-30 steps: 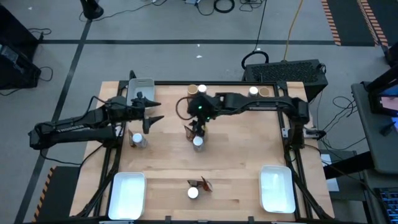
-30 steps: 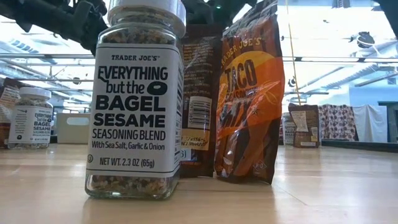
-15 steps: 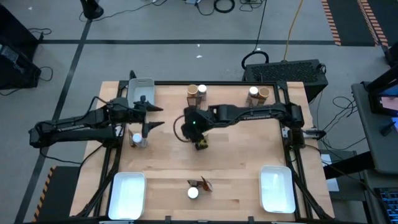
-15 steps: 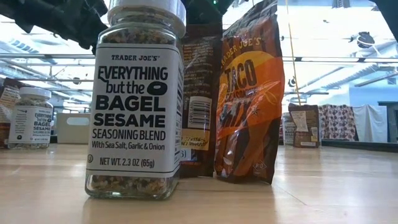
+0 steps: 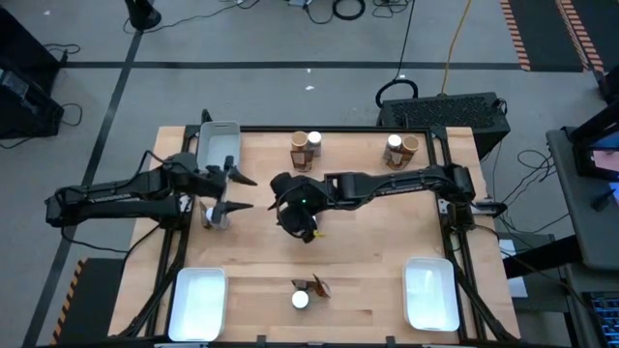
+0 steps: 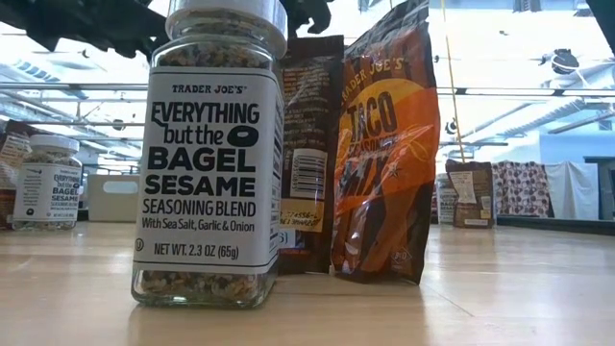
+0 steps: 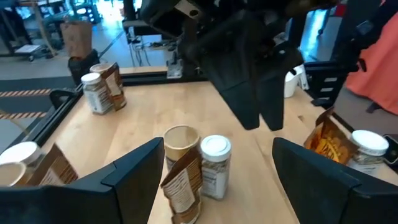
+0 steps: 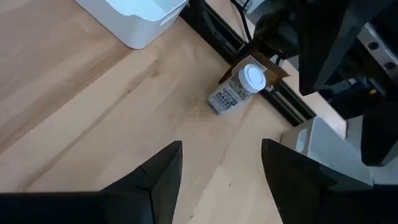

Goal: Sort spices by type
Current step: Put the bottom brown seasoning bottle into the bottom right white bin

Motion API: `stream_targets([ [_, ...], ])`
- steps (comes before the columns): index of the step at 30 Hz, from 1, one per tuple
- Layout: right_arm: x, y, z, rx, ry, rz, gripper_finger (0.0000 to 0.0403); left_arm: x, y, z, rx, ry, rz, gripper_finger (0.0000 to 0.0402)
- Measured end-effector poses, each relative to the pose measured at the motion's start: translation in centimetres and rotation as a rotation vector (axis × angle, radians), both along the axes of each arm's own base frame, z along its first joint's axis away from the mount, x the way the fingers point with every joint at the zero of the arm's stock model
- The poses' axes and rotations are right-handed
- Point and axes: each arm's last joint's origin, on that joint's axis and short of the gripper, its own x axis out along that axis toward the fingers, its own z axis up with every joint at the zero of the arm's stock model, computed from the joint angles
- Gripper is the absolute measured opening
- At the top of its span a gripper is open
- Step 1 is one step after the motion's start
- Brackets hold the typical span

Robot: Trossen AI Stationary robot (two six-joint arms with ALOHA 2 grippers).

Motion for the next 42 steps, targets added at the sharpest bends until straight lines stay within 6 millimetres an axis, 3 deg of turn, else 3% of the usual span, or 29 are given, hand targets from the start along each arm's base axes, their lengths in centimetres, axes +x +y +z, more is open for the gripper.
stream_targets([
  [14, 0.5, 0.0, 0.3, -0.177, -0.084, 0.125, 0.0201, 0.7, -0.8, 0.5, -0.006, -0.063, -0.156, 0.0301],
  [22, 0.5, 0.0, 0.3, -0.322, -0.094, 0.214, 0.0201, 1.7, -0.8, -0.2, 0.001, -0.026, -0.172, 0.0301],
  [32, 0.1, -0.7, -0.3, -0.494, 0.027, 0.039, 0.0201, 2.0, -0.7, -0.5, 0.0, -0.012, -0.171, 0.0301],
  [42, -1.1, -0.7, -1.4, -0.296, 0.175, 0.045, 0.0201, 2.0, -0.7, -0.5, 0.0, -0.011, -0.168, 0.0301],
])
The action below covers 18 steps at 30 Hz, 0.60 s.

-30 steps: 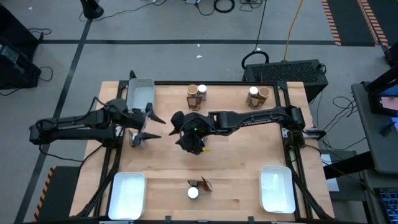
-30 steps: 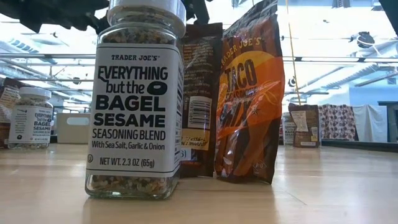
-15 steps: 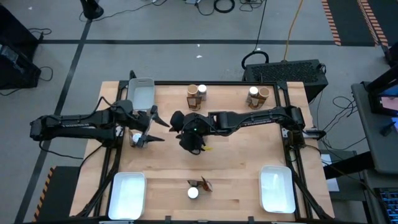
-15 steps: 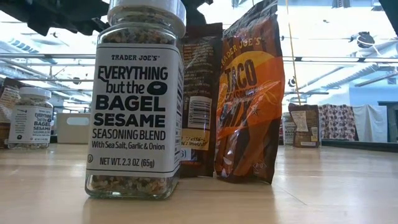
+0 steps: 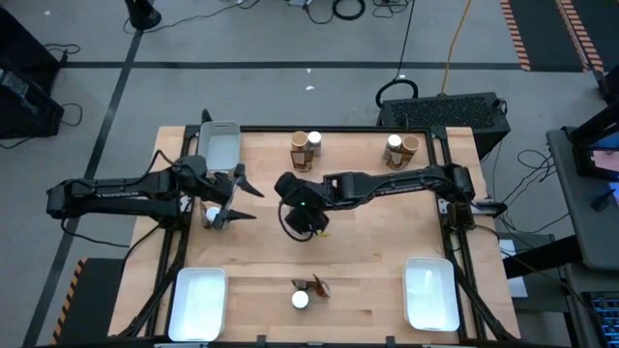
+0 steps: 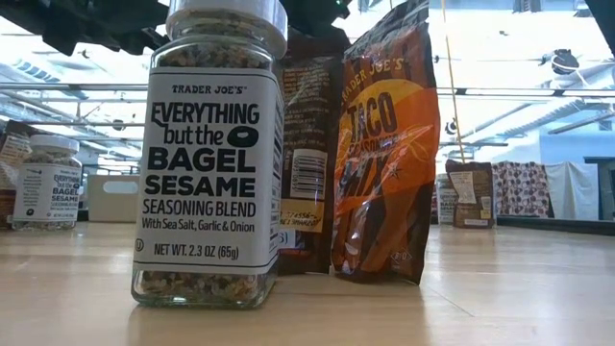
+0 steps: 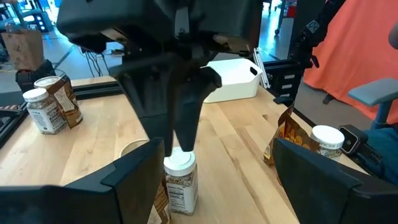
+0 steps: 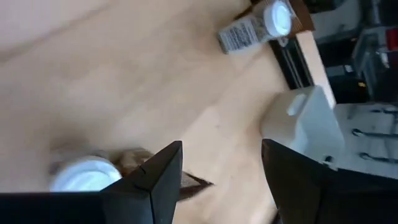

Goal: Sort spices by type
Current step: Put the bottom brown seasoning bottle into the bottom right white bin

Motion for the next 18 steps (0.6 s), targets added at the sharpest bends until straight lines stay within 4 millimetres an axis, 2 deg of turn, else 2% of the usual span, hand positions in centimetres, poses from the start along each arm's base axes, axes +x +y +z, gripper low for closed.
stream_targets([
  [7, -0.7, 0.3, 0.6, 0.063, 0.025, 0.085, 0.0201, 0.0, 0.0, -0.1, -0.005, 0.009, 0.001, 0.0301],
  [11, -0.6, 1.4, 1.5, 0.127, -0.048, 0.174, 0.0201, 0.0, 0.0, -0.1, -0.002, 0.012, 0.001, 0.0301],
  [18, -0.6, 2.8, 1.8, 0.009, -0.071, 0.306, 0.0201, 0.0, 0.0, -0.1, 0.0, 0.012, 0.009, 0.0301],
])
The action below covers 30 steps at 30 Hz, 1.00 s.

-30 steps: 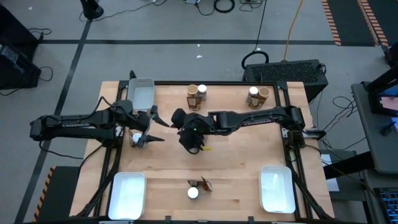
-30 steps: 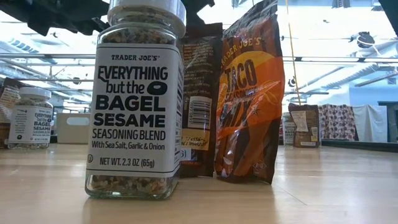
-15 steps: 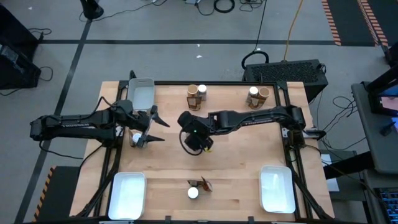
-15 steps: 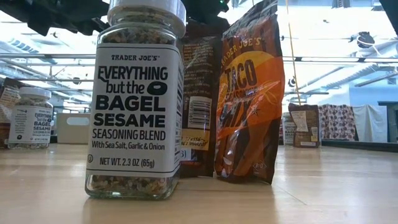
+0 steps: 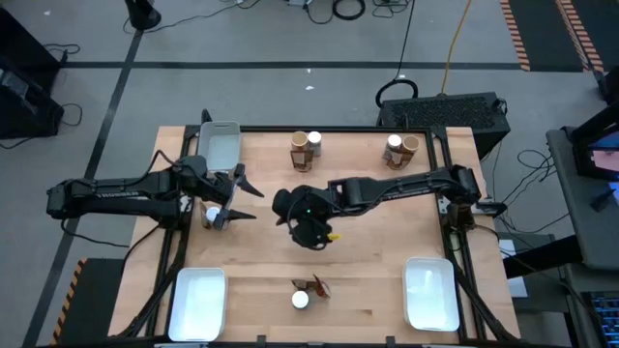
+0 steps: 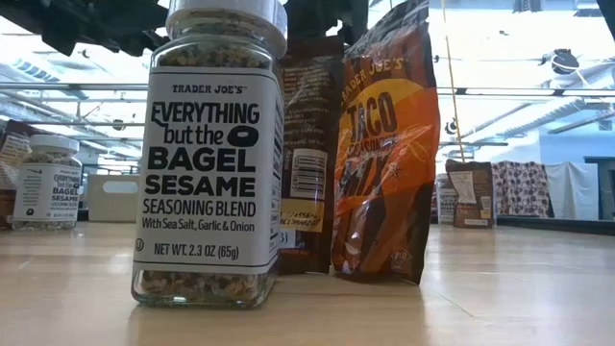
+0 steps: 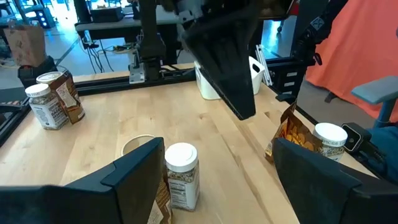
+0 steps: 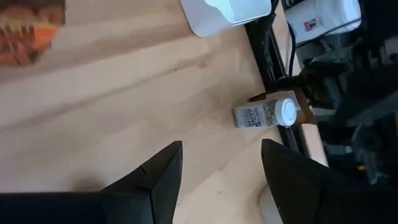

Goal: Sort spices by type
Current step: Put the bottom brown seasoning bottle into the bottom right white bin

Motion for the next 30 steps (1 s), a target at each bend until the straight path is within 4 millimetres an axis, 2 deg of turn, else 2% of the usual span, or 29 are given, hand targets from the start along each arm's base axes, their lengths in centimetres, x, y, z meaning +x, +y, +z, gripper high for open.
stream_targets([
  [5, 0.0, -0.1, -0.1, -0.053, -0.003, -0.029, 0.0201, 0.0, 0.0, 0.0, -0.004, 0.001, 0.002, 0.0301],
  [12, 0.0, -0.3, -0.1, -0.015, 0.014, -0.082, 0.0201, 0.0, 0.0, 0.0, -0.004, 0.001, 0.002, 0.0301],
  [16, -0.1, -0.7, -0.2, 0.0, 0.02, -0.251, 0.0201, 0.0, 0.0, 0.0, -0.004, 0.001, 0.002, 0.0301],
  [20, -0.8, -2.1, -0.9, 0.018, 0.122, -0.415, 0.0201, 0.0, 0.0, 0.0, -0.005, 0.003, 0.002, 0.0301],
  [24, -1.8, -4.3, -1.8, 0.129, 0.267, -0.577, 0.0201, 0.0, 0.0, 0.0, -0.005, 0.003, 0.002, 0.0301],
  [30, -2.4, -7.2, -2.1, 0.338, 0.372, -0.657, 0.0201, 0.0, 0.0, 0.0, -0.005, 0.004, 0.003, 0.0301],
])
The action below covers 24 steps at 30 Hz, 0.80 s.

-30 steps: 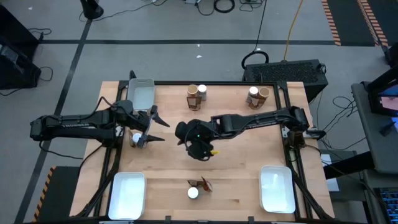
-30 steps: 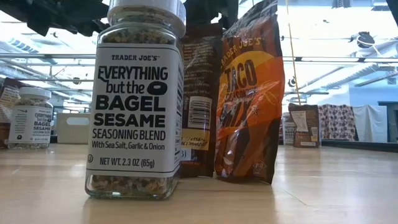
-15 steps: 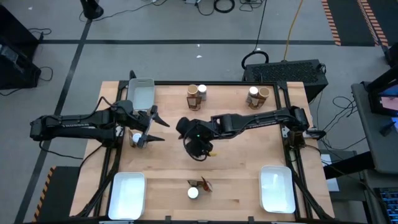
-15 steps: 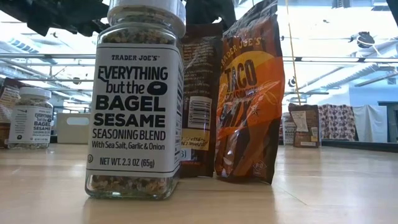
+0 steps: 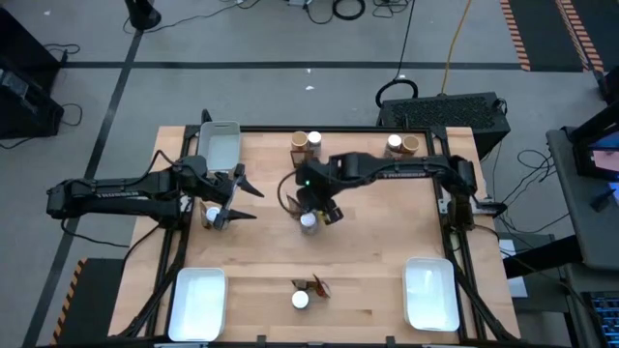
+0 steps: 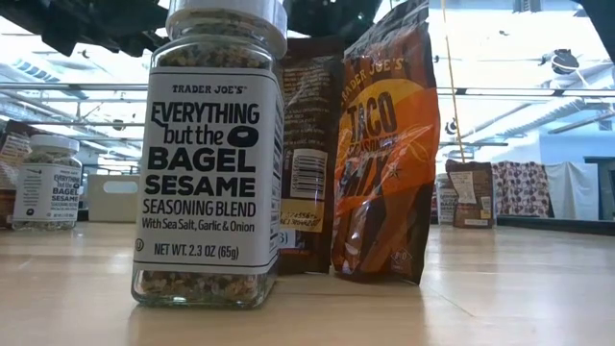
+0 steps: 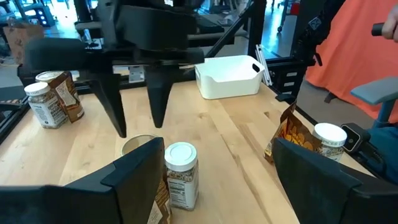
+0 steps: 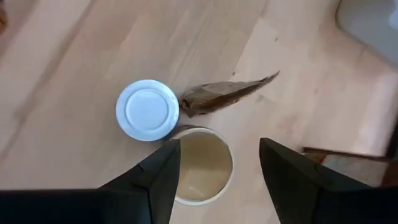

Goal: Sort spices by type
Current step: Put the bottom brown seasoning bottle into the bottom right white bin

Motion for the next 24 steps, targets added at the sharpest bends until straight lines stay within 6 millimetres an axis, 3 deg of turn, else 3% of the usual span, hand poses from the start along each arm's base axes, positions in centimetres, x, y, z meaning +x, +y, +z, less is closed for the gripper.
stream_targets([
  [10, -0.5, -1.0, -0.2, 0.037, 0.049, -0.016, 0.0201, 0.0, 0.0, 0.0, 0.004, 0.001, 0.011, 0.0301],
  [17, 0.4, -0.8, -0.3, -0.049, -0.014, -0.035, 0.0204, 0.0, 0.0, 0.0, 0.007, 0.001, 0.011, 0.0301],
  [24, 0.6, 0.3, -0.9, -0.146, 0.012, -0.094, 0.0272, 0.0, 0.0, 0.0, 0.008, 0.002, 0.011, 0.0301],
])
